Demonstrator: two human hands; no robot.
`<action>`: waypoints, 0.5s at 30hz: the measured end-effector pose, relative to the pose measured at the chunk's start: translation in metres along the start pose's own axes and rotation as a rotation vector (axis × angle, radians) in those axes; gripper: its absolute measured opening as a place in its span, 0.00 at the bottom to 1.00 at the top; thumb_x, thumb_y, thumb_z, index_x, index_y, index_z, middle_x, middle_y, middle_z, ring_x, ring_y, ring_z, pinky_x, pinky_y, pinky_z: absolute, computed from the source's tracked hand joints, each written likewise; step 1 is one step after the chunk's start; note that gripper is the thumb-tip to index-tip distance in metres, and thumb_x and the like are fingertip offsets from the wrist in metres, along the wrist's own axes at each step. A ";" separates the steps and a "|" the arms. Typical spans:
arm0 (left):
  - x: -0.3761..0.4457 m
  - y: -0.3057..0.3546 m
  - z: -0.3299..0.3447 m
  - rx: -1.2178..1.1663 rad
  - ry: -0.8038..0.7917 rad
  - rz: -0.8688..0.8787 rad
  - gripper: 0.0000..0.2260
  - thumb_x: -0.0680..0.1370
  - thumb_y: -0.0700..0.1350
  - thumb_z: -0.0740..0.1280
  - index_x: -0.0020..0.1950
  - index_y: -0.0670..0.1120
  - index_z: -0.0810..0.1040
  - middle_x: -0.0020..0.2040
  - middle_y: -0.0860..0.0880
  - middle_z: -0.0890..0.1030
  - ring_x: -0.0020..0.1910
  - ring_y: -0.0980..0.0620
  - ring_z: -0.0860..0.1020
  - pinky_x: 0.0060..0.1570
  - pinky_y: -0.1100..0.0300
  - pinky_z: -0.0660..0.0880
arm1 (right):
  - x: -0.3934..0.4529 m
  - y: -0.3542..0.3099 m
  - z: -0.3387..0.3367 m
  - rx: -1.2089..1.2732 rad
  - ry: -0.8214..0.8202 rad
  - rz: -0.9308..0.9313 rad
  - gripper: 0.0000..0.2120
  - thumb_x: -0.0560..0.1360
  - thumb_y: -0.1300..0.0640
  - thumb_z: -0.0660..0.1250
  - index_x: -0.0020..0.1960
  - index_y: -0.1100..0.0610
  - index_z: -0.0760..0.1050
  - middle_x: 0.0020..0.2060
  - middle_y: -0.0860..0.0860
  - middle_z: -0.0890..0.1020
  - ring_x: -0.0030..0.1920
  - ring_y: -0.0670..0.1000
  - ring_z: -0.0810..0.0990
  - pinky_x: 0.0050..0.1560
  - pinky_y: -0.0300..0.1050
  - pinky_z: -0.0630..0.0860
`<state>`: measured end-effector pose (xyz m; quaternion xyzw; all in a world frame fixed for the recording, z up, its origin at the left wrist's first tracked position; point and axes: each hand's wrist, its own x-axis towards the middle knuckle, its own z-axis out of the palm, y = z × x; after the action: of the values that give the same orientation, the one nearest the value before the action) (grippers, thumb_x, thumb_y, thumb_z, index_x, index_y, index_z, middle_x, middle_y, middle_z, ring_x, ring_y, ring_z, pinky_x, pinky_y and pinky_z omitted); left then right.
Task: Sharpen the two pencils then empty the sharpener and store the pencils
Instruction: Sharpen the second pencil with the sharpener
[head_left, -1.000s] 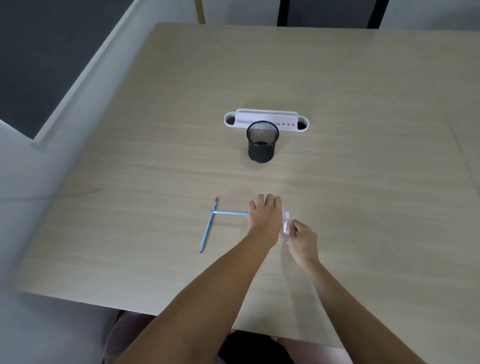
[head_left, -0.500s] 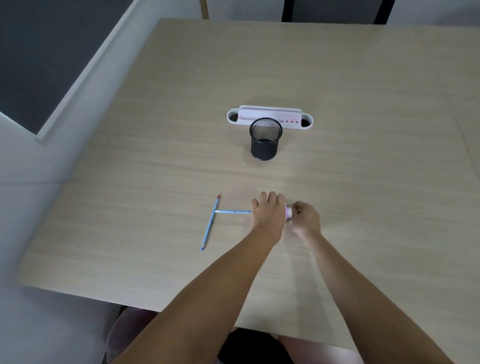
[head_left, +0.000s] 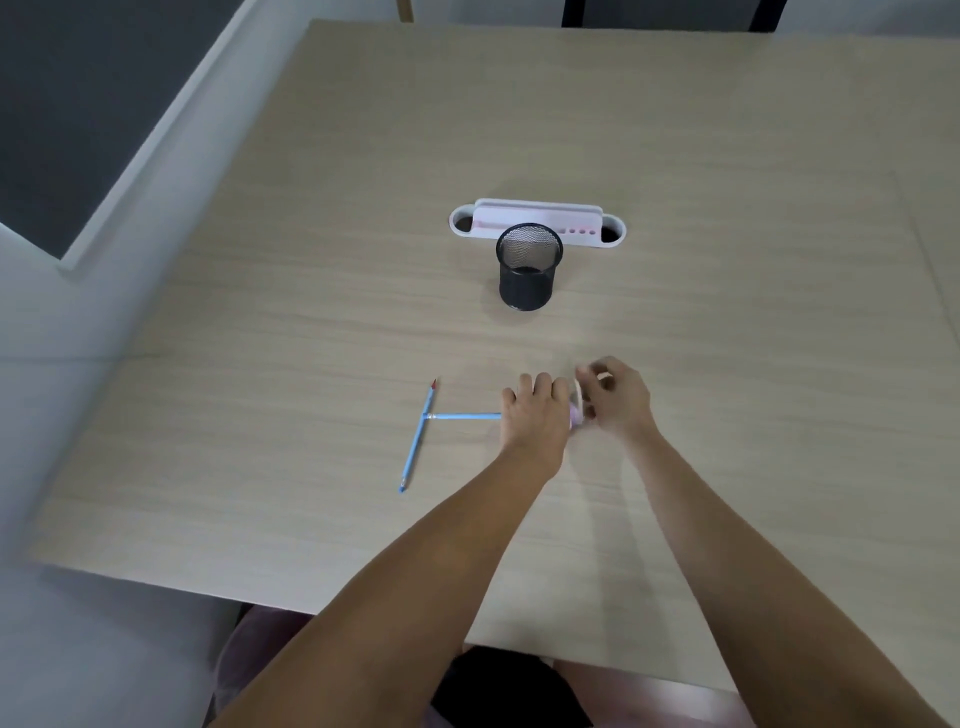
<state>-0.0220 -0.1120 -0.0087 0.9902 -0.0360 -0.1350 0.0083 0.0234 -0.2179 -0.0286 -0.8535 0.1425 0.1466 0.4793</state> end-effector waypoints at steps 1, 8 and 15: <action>0.000 0.000 -0.001 -0.004 -0.002 -0.001 0.24 0.71 0.42 0.73 0.63 0.44 0.66 0.60 0.45 0.71 0.59 0.44 0.69 0.51 0.55 0.66 | 0.002 0.003 0.004 -0.027 -0.010 0.041 0.09 0.74 0.52 0.64 0.38 0.56 0.75 0.31 0.52 0.78 0.33 0.54 0.76 0.32 0.41 0.69; -0.002 -0.001 -0.002 0.035 -0.016 0.003 0.25 0.68 0.37 0.72 0.61 0.43 0.66 0.59 0.45 0.71 0.57 0.44 0.69 0.47 0.55 0.63 | -0.061 0.037 0.009 -0.187 -0.075 0.048 0.16 0.75 0.62 0.57 0.29 0.56 0.63 0.24 0.48 0.68 0.30 0.53 0.67 0.29 0.39 0.62; 0.001 0.003 -0.003 -0.031 -0.001 -0.034 0.22 0.72 0.42 0.71 0.62 0.43 0.66 0.61 0.44 0.71 0.59 0.43 0.69 0.54 0.54 0.66 | -0.042 0.016 -0.022 -0.090 -0.095 -0.076 0.19 0.76 0.54 0.60 0.27 0.55 0.70 0.25 0.54 0.73 0.30 0.54 0.72 0.37 0.47 0.69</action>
<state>-0.0208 -0.1152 -0.0056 0.9903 -0.0168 -0.1363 0.0213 -0.0188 -0.2401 -0.0140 -0.8710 0.0804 0.1747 0.4520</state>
